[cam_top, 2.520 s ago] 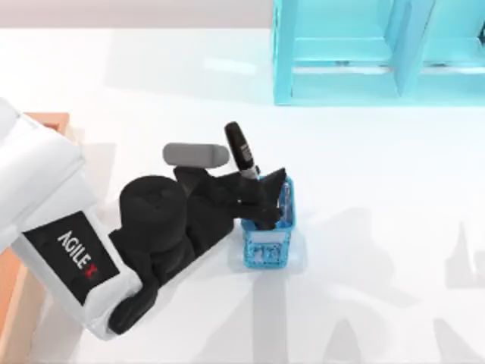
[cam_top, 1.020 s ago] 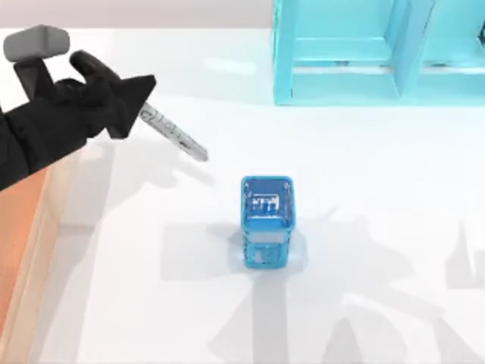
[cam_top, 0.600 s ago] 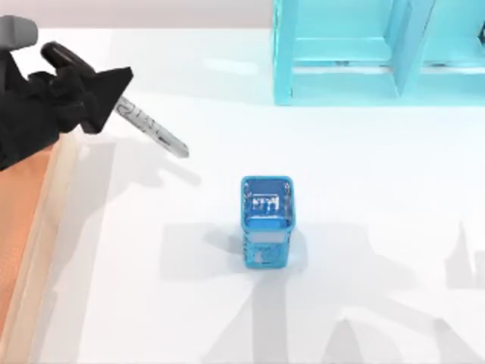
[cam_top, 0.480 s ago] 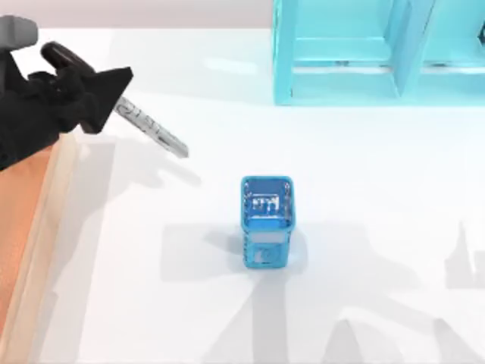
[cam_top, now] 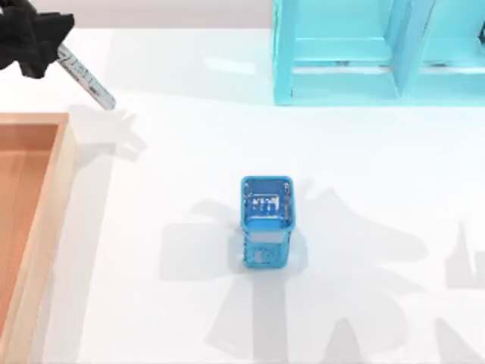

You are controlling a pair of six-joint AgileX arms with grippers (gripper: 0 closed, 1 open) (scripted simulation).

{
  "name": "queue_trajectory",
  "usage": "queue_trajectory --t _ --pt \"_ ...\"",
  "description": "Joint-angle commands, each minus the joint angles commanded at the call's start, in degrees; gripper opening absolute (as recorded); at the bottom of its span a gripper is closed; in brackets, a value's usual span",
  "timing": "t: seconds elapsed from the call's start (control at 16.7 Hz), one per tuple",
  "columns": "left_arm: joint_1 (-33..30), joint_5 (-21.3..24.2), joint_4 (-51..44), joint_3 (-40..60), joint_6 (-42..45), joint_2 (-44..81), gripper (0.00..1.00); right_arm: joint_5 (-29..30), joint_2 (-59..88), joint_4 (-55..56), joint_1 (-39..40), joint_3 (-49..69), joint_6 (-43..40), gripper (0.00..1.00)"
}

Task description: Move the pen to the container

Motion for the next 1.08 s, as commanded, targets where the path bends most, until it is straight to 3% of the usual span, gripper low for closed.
queue_trajectory --t 0.42,0.78,1.08 --pt "15.44 3.82 -39.57 22.18 43.61 9.21 0.0 0.0 0.0 0.0 0.0 0.0 0.0 1.0" --pt "26.83 9.32 -74.36 34.64 85.3 18.31 0.0 0.0 0.0 0.0 0.0 0.0 0.0 1.0" --pt "32.78 14.96 -96.0 39.52 108.62 23.98 0.0 0.0 0.0 0.0 0.0 0.0 0.0 1.0"
